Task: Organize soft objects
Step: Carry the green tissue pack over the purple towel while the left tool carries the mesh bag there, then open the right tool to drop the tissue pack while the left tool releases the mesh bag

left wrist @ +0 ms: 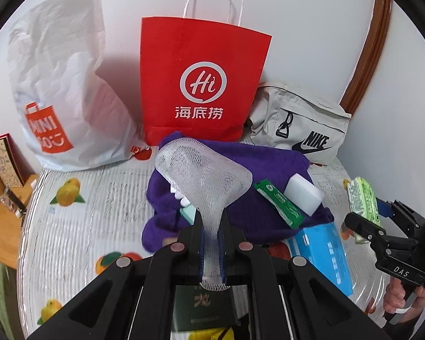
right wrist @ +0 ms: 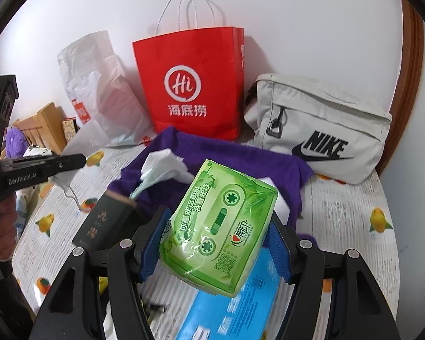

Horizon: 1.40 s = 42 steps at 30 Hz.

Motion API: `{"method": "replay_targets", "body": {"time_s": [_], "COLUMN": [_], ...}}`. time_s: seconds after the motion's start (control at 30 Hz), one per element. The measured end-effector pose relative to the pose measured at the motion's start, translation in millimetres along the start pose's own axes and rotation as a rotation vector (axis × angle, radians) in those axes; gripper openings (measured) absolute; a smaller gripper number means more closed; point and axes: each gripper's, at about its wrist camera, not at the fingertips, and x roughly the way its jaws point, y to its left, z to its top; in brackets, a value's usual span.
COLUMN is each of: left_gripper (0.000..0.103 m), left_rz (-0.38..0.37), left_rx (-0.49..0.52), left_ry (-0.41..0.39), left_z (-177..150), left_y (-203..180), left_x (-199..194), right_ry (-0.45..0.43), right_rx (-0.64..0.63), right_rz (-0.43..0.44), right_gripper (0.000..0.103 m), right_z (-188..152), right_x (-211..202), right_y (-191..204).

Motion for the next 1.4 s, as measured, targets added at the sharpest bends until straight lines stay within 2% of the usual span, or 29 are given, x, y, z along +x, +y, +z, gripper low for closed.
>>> {"method": "replay_targets", "body": {"time_s": [0.23, 0.6, 0.97, 1.1, 1.27, 1.4], "left_gripper": [0.008, 0.008, 0.008, 0.008, 0.008, 0.008], "left_rz": [-0.008, -0.027, -0.032, -0.033, -0.063, -0.051], "left_rx": [0.016, -0.049, -0.086, -0.095, -0.103, -0.108], "left_ry": [-0.013, 0.0, 0.031, 0.043, 0.088, 0.137], "left_z": [30, 66, 63, 66, 64, 58], "left_y": [0, 17, 29, 34, 34, 35], "left_x": [19, 57, 87, 94, 110, 126], "right_ry": [-0.023, -0.005, 0.052, 0.097, 0.151, 0.207], "right_rx": [-0.01, 0.006, 0.028, 0.037, 0.012, 0.0], "right_rz": [-0.012, -0.006, 0.051, 0.062, 0.08, 0.071], "right_gripper": [0.065, 0.065, 0.065, 0.065, 0.065, 0.065], "right_z": [31, 64, 62, 59, 51, 45], "right_x": [18, 60, 85, 100, 117, 134], "right_y": [-3, -4, -11, -13, -6, -3]}}
